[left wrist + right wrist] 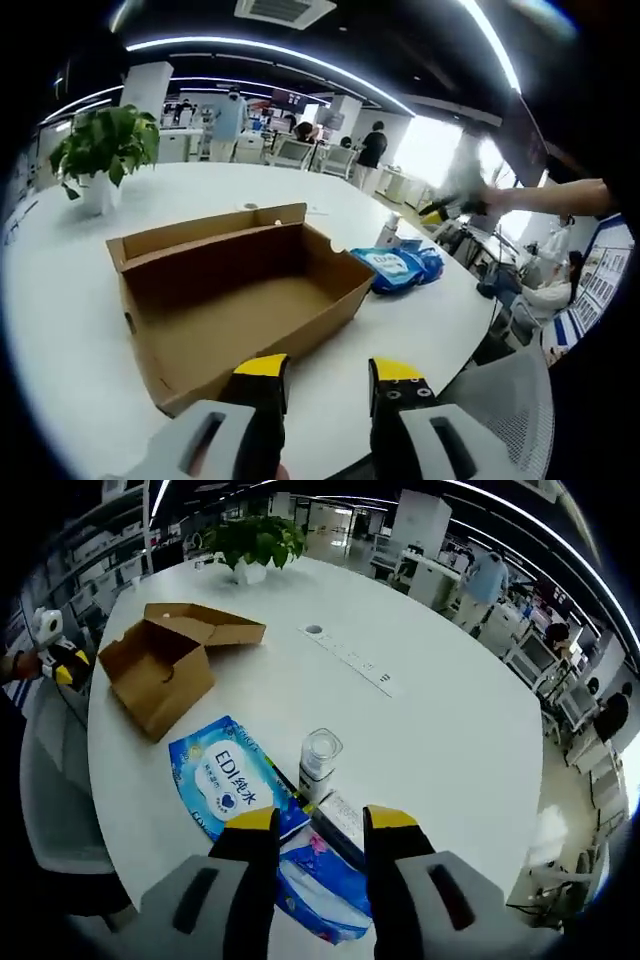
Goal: Operate the shoe box by opening the lid, removing the specified soft item, and placing it in the target area until the item is outside and the box remains undamaged.
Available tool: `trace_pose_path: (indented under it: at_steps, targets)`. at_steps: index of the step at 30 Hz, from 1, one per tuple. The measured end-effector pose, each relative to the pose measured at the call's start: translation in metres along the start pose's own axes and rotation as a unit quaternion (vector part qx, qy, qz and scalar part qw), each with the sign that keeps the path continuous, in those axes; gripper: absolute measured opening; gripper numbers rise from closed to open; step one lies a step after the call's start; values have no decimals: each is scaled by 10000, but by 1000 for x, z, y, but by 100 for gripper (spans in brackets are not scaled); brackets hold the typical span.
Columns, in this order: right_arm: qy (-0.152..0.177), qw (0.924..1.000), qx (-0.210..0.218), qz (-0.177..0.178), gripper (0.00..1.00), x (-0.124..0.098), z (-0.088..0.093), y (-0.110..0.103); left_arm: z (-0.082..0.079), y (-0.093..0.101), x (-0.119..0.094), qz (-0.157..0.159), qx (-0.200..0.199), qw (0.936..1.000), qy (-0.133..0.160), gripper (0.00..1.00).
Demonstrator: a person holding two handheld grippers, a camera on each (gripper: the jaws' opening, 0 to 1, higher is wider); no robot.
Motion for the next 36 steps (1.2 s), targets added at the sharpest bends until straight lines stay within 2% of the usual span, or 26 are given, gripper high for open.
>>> trace_pose_path:
  at_steps: [4, 11, 19, 23, 26, 27, 28, 29, 31, 34, 36]
  targets:
    - [209, 9987, 456, 89, 31, -5, 4, -15, -6, -2, -1, -44, -2, 10000, 61, 31]
    - [397, 9959, 779, 219, 31, -7, 8, -43, -25, -27, -10, -452, -211, 9978, 441, 31]
    - [769, 9886, 1251, 340, 33, -10, -2, -63, -39, -56, -21, -926, -311, 9928, 690, 32]
    - [1073, 9806, 1568, 472, 34, -14, -11, -74, -45, -76, -31, -1371, -626, 9837, 978, 32]
    - [1123, 9790, 1628, 487, 35, -16, -11, -87, -44, -91, -33, -1644, -801, 9775, 1052, 33]
    - [1130, 9786, 1646, 499, 35, -16, -11, -92, -43, -98, -35, -1800, -906, 9734, 1093, 33]
    - [1139, 9782, 1664, 490, 35, -16, -11, -96, -43, -100, -35, -1834, -924, 9725, 1102, 33]
    - [1159, 9773, 1709, 474, 36, -16, -10, -101, -43, -105, -36, -1942, -977, 9694, 1139, 33]
    - [1187, 9755, 1789, 484, 37, -17, -9, -108, -41, -117, -39, -2300, -1124, 9591, 1206, 32]
    - [1234, 9730, 1886, 504, 38, -19, -8, -118, -36, -124, -39, -2451, -1300, 9528, 1231, 31]
    - [1262, 9711, 1962, 502, 38, -18, -7, -121, -32, -125, -36, -2458, -1364, 9524, 1179, 31]
Point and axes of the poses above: the point that each gripper's makers call its tool centre point, and the gripper's own axes: x roughly forward along the fingers, y roughly to its right, z roughly out of its underside, the point moved 2 cm from there along -x, roughly backward along the fingers, and after that the axes turned 15 degrees about -x, right-handed, at the moved point
